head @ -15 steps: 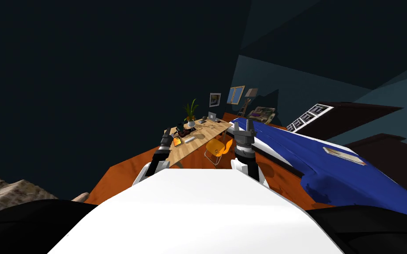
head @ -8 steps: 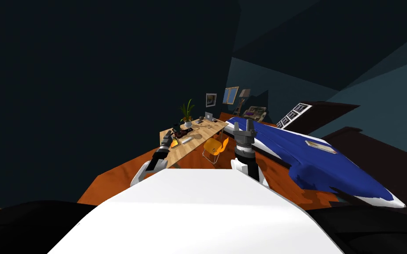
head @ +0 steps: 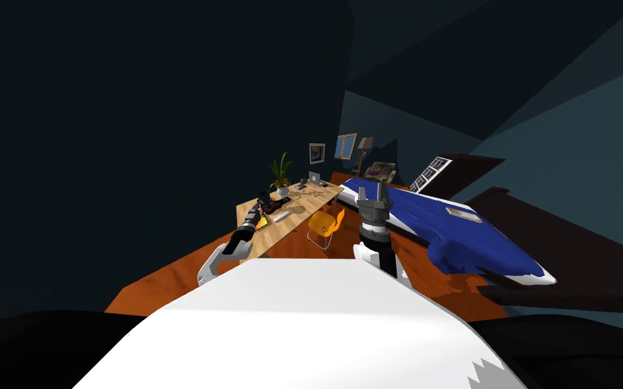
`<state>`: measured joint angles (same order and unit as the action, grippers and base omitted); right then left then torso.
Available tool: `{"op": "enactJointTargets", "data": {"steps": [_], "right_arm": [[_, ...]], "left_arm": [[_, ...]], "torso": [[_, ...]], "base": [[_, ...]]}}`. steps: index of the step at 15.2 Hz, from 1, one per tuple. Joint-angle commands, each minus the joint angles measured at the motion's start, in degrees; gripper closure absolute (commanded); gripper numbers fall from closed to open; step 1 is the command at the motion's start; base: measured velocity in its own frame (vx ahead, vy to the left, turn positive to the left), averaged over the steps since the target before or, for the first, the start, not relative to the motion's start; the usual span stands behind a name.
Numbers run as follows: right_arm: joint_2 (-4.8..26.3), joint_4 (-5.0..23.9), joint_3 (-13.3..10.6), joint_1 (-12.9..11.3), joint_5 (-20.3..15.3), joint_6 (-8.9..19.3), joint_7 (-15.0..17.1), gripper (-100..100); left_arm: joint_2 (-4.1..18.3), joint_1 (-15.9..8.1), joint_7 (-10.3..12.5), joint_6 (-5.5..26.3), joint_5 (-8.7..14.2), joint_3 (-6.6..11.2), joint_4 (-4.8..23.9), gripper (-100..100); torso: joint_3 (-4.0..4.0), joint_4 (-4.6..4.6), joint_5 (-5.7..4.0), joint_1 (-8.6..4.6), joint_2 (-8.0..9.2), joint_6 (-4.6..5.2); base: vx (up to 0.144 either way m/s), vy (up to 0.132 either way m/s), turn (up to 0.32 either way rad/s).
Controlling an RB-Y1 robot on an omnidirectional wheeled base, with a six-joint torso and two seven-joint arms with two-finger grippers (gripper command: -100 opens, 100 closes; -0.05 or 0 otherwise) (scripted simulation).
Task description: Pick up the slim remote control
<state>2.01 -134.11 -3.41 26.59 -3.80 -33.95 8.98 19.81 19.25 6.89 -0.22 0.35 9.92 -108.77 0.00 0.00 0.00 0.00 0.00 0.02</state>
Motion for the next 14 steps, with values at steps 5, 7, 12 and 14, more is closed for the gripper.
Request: {"op": "enactJointTargets", "data": {"steps": [5,7,12,14], "right_arm": [[0.00,0.00,0.00,0.00,0.00,0.00,0.00,0],[0.00,0.00,0.00,0.00,0.00,0.00,0.00,0],[0.00,0.00,0.00,0.00,0.00,0.00,0.00,0],[0.00,0.00,0.00,0.00,0.00,0.00,0.00,0]], "left_arm": [[2.50,-3.08,1.66,7.35,1.91,2.15,5.95,-100],[3.59,-4.42,2.45,9.39,2.84,3.16,8.97,-100],[4.61,-5.79,3.26,13.26,3.78,4.20,11.88,-100],[5.57,-7.17,4.09,16.31,4.75,5.25,14.84,-100]], "torso": [[-0.01,0.00,-0.01,0.00,-0.02,0.03],[-0.02,-0.01,0.01,0.02,-0.03,0.01],[-0.01,0.00,0.00,0.01,-0.03,0.01],[-0.02,-0.01,0.01,0.02,-0.03,0.02]], "base": [[0.003,-0.010,-0.157],[0.008,-0.009,-0.192],[0.005,-0.003,-0.097],[0.008,-0.004,-0.195]]}}
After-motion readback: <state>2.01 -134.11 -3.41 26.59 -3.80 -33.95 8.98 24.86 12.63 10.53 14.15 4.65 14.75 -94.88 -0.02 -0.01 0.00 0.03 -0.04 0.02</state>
